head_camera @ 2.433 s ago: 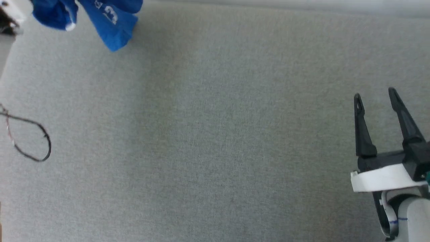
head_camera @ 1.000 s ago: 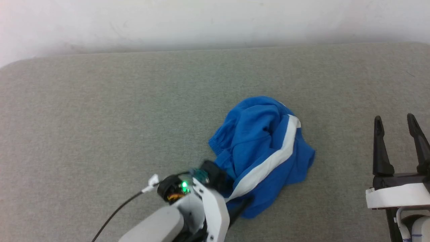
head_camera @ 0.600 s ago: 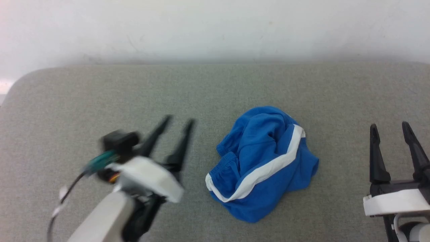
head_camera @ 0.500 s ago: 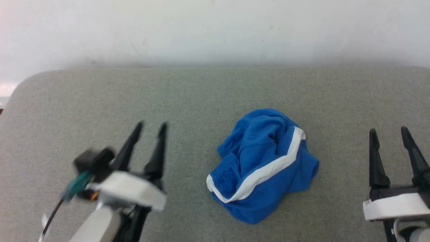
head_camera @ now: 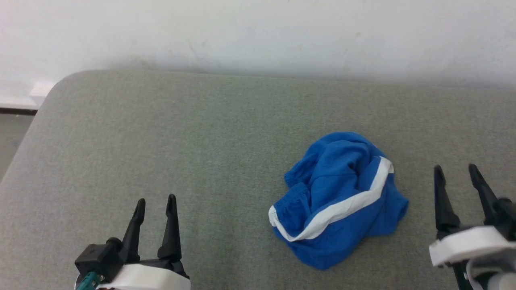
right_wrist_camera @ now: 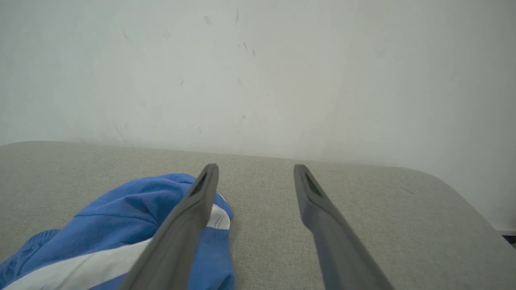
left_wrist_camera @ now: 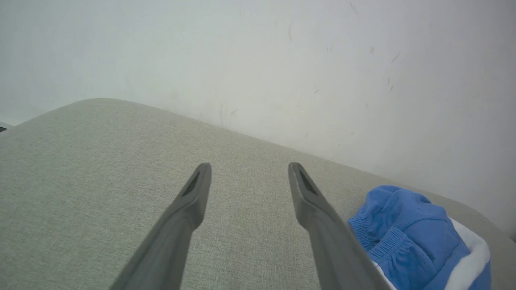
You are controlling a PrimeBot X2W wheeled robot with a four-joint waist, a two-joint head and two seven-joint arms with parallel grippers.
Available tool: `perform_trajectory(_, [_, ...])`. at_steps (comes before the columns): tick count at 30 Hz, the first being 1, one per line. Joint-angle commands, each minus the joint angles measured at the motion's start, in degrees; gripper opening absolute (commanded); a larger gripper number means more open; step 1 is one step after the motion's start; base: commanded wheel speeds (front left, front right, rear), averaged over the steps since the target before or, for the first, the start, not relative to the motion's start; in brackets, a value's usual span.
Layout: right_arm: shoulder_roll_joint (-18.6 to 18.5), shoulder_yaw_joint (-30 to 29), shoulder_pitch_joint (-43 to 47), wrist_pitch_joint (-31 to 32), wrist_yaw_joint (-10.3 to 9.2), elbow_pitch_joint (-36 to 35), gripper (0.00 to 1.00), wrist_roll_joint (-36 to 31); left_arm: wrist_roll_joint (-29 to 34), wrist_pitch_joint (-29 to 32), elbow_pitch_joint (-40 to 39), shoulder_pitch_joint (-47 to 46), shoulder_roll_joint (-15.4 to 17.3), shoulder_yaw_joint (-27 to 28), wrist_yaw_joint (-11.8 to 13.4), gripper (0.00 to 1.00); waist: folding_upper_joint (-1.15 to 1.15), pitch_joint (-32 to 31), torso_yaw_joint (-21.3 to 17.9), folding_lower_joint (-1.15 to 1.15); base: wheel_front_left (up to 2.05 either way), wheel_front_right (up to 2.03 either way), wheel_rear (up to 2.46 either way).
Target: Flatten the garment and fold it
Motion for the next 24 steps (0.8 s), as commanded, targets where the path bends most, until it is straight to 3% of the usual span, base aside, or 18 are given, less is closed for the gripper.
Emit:
perform_trajectory(1, [0.05,0.40,-2.07,1.20,-0.09,0.25,1.00,-0.15,0.83,-0.26,0.28,-0.70,-0.61,0.66,-0.79,1.00,0.00,1.12,1.50,0.01,0.00,0.00,0.00])
perform_trajectory(10, [-0.62,1.39,-12.20,23.60,-0.09,7.41,1.00,-4.12,3.91,-0.26,3.46,-3.88,-5.06,3.05,-6.51,1.00,0.00,5.34,3.69,0.01,0.00,0.00,0.00])
perform_trajectory(15, [-3.34,1.84,-12.66,36.28,-0.09,10.30,1.00,-4.26,4.96,-0.27,5.52,-4.91,-7.03,4.20,-9.03,1.00,0.00,6.71,5.15,0.01,0.00,0.00,0.00])
perform_trajectory(21, [-5.02,4.30,-11.51,40.80,-0.09,10.67,1.00,-1.75,6.22,-0.27,6.95,-5.45,-8.60,5.54,-10.94,1.00,0.00,7.17,5.96,0.01,0.00,0.00,0.00])
perform_trajectory(22, [-5.12,4.78,-11.33,40.95,-0.09,11.02,0.76,-1.34,6.40,-0.27,7.18,-5.48,-8.79,5.70,-11.19,1.00,0.00,7.10,5.98,0.01,0.00,0.00,0.00])
perform_trajectory(23, [-4.97,5.08,-11.23,40.98,-0.09,11.28,0.36,-0.90,6.55,-0.27,7.40,-5.49,-8.97,5.85,-11.42,1.00,0.00,7.00,5.94,0.01,0.00,0.00,0.00])
perform_trajectory(24, [-4.84,5.53,-11.22,40.73,-0.09,11.39,0.23,-0.59,6.69,-0.27,7.63,-5.49,-9.12,5.98,-11.65,1.00,0.00,6.81,5.81,0.01,0.00,0.00,0.00])
